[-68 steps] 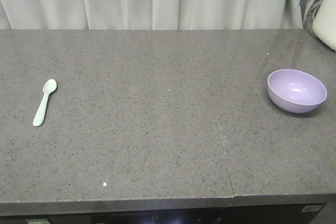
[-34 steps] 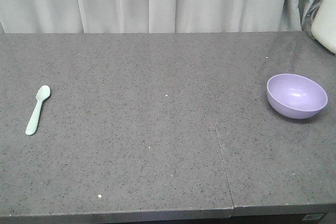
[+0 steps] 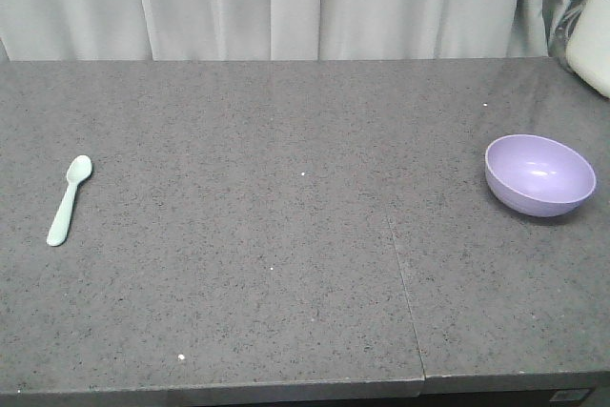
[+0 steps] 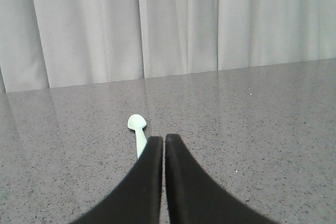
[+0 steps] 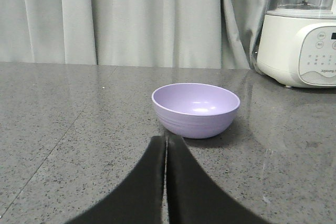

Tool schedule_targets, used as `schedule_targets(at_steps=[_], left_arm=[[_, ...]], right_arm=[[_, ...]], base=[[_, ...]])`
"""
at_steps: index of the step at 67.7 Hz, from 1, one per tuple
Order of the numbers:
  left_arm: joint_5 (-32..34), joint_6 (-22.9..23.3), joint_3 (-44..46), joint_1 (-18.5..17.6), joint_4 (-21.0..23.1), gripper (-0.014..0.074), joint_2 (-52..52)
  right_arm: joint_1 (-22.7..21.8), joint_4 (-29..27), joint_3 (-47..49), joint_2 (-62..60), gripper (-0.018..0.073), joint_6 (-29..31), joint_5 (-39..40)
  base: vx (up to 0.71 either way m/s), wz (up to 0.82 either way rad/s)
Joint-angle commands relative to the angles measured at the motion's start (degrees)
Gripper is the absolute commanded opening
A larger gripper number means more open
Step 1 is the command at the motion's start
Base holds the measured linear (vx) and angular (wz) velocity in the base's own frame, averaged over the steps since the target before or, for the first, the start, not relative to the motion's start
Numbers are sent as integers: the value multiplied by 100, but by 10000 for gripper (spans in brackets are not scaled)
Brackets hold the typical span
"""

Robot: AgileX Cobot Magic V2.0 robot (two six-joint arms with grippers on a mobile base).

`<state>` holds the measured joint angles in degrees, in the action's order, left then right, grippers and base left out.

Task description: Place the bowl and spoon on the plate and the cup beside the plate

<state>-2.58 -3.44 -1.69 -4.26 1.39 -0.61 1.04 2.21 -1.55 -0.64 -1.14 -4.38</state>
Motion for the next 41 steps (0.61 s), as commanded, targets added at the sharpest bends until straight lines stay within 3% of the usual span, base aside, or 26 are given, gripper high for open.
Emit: schedule_targets(at_steps=[1, 41], left_arm=[[423, 53, 154, -37, 23, -6, -43], [423, 53, 154, -37, 23, -6, -43]], right_arm=[[-30, 57, -23, -80, -4, 8, 438], [-30, 57, -23, -80, -4, 8, 438]], base=[[0, 1], [0, 0]])
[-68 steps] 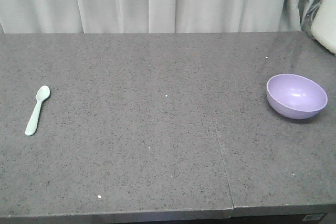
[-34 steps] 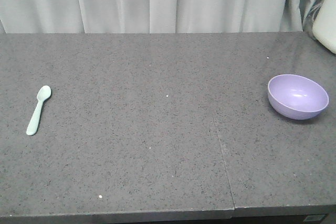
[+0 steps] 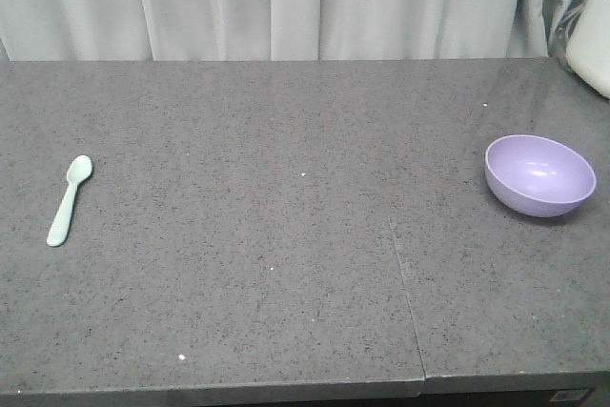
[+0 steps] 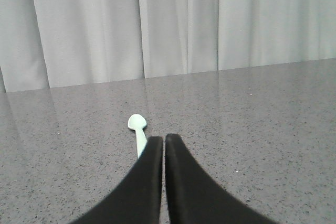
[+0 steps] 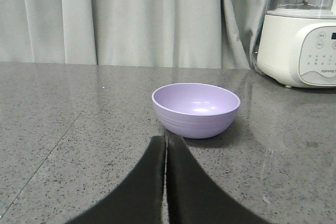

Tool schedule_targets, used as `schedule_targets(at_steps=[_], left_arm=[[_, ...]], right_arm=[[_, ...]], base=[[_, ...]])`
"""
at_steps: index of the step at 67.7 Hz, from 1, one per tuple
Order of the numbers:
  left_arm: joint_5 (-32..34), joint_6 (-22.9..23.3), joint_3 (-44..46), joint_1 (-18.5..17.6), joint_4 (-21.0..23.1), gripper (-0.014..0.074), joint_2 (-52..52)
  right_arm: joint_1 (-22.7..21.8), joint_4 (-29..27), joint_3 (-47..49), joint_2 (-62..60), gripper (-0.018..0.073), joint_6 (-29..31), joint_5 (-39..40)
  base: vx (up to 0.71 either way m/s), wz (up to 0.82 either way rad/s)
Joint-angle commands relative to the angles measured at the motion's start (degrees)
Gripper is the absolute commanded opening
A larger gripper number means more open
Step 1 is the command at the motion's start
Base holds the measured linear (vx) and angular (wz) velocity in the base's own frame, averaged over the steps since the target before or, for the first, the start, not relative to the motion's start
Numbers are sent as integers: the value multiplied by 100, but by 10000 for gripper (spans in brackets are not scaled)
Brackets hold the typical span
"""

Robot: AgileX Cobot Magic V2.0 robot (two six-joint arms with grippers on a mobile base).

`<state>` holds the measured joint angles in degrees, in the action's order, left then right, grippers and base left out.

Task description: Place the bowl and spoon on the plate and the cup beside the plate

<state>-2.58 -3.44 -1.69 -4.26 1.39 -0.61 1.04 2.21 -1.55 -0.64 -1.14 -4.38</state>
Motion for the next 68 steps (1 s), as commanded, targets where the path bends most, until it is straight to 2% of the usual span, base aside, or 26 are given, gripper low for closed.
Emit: schedule_targets(at_steps=[1, 47, 51, 55, 61, 68], left_arm=[[423, 53, 154, -37, 23, -6, -43], [441, 59, 159, -37, 34, -6, -43], [445, 222, 230, -37, 144, -6, -43], [427, 401, 409, -37, 286, -6, -43], [258, 438, 866, -37, 321, -6, -18], [-500, 438, 1751, -37, 200, -6, 278]], right_arm=[[-30, 57, -23, -80, -4, 8, 438], [-30, 58, -23, -80, -4, 15, 438], [-30, 82, -14, -80, -4, 11, 572], [-30, 51, 104, -80, -4, -32, 613], [-30, 36, 514, -80, -4, -31, 383], [-30, 36, 1232, 42, -4, -19, -84]], base=[[0, 0], [0, 0], [0, 0], [0, 0], [0, 0], [0, 0]])
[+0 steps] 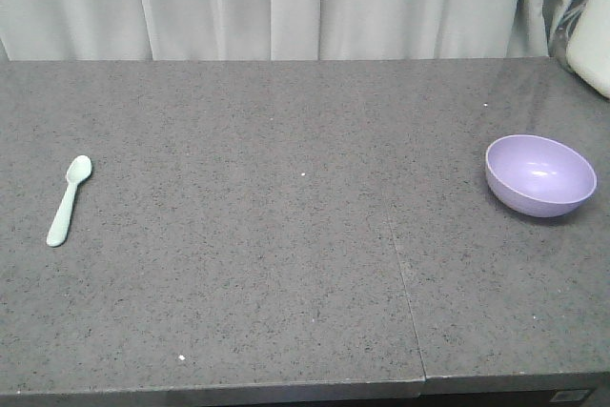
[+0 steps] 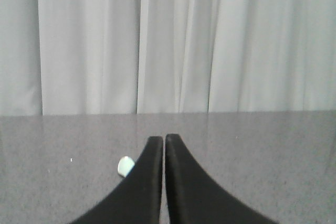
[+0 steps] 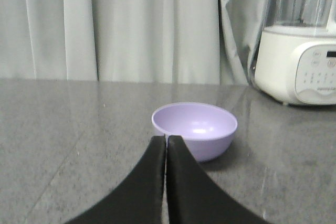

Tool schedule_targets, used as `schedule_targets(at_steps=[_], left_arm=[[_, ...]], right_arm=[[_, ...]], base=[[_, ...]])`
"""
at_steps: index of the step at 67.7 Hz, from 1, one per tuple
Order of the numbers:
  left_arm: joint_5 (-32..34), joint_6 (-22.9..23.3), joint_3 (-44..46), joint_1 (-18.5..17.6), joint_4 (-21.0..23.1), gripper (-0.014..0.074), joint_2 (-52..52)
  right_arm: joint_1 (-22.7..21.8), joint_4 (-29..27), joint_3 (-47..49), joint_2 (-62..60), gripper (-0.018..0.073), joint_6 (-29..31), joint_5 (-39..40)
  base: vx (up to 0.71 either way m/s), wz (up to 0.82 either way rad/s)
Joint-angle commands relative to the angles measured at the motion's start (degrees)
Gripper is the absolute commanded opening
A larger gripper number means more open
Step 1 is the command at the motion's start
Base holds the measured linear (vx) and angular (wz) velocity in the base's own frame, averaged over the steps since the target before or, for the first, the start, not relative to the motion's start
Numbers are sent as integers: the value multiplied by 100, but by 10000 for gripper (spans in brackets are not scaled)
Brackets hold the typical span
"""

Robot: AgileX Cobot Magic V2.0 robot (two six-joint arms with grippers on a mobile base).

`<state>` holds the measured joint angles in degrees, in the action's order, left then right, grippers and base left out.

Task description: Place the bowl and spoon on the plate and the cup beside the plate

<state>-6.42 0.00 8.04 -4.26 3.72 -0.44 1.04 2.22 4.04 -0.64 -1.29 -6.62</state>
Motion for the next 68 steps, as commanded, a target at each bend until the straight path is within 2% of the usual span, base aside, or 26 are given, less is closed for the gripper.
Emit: schedule_targets(at_steps=[1, 11, 19, 26, 38, 57, 63, 68], left_arm=[[-222, 94, 891, -37, -81, -6, 324], [-1585, 94, 2267, -37, -372, -6, 1285], [-2675, 94, 3205, -37, -372, -6, 2152], [-3292, 94, 3673, -37, -372, -6, 2791], [-3738, 94, 3740, -37, -372, -6, 3370], [-3816, 94, 3740, -37, -438, 1, 3484], [-3839, 94, 3740, -37, -554, 41, 3484], [-3844, 94, 3740, -37, -579, 111, 3484]], right_arm=[[-30, 35, 820, 95, -4, 5, 37], [-30, 35, 1918, 767, -4, 354, -847], [-30, 35, 2644, 1530, -4, 374, -1597], [-30, -1, 2982, 2149, -4, 374, -2219], [-30, -31, 3004, 2929, -4, 374, -2775], [-30, 71, 3004, 3388, 0, 379, -2758], [-30, 190, 3004, 3388, 13, 379, -2783], [-30, 189, 3004, 3388, 55, 419, -2834]], base=[[0, 0], [0, 0], [0, 0], [0, 0], [0, 0], [0, 0], [0, 0], [0, 0]])
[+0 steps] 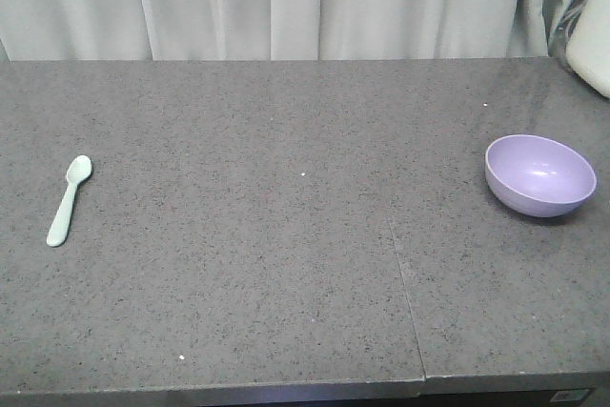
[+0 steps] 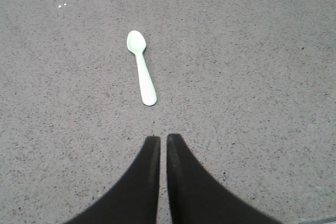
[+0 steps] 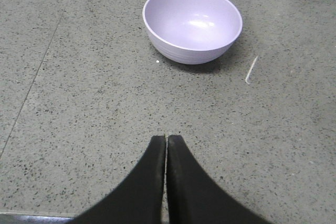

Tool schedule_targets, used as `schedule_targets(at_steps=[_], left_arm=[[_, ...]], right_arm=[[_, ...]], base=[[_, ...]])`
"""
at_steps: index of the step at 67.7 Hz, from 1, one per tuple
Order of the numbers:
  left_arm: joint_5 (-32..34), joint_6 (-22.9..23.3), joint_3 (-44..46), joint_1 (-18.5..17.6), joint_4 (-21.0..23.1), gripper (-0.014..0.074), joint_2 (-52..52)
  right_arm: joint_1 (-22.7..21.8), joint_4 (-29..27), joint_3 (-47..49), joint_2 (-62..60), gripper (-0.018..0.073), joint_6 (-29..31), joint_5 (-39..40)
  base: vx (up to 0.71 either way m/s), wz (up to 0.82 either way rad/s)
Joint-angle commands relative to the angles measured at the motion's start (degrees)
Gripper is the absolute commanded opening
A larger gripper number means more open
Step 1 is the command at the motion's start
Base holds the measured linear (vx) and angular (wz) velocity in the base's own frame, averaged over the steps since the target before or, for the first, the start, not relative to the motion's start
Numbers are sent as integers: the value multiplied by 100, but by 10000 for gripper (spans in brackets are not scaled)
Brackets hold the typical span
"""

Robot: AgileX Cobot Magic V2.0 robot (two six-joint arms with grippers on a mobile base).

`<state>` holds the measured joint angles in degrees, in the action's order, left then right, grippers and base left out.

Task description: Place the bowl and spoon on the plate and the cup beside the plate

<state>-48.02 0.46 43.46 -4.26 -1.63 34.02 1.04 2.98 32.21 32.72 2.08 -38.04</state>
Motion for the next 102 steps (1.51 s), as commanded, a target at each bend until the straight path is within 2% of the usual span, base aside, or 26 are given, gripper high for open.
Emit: schedule_targets(at_steps=[1, 6, 7, 14, 18, 33, 46, 59, 75, 102], left_arm=[[316, 48, 197, -37, -44, 127, 38], [322, 48, 197, -37, -30, 229, 38], [316, 48, 197, -37, -16, 465, 38], [296, 48, 197, -37, 71, 540, 51], [251, 48, 209, -37, 78, 552, 110], [-159, 48, 457, -37, 66, 548, 1148], [-178, 48, 989, -37, 19, 548, 2391], [-227, 48, 1847, -25, -24, 548, 3804], [-807, -46, 3188, 307, 36, 548, 5341], [-1075, -97, 4426, 319, 17, 535, 6701]], right_arm=[[-30, 113, 188, 52, 67, 108, 297], [-30, 92, 188, 52, 151, 145, 192], [-30, 92, 188, 52, 414, 140, 7], [-30, 92, 188, 52, 512, 140, 0], [-30, 90, 188, 52, 541, 140, -6], [-30, 90, 188, 52, 543, 140, -74], [-30, 90, 188, 52, 537, 140, -131], [-30, 90, 188, 52, 537, 140, -131], [-30, 90, 188, 52, 537, 140, -131], [-30, 90, 188, 52, 537, 140, -131]], base=[[0, 0], [0, 0], [0, 0], [0, 0], [0, 0], [0, 0], [0, 0], [0, 0], [0, 0], [0, 0]])
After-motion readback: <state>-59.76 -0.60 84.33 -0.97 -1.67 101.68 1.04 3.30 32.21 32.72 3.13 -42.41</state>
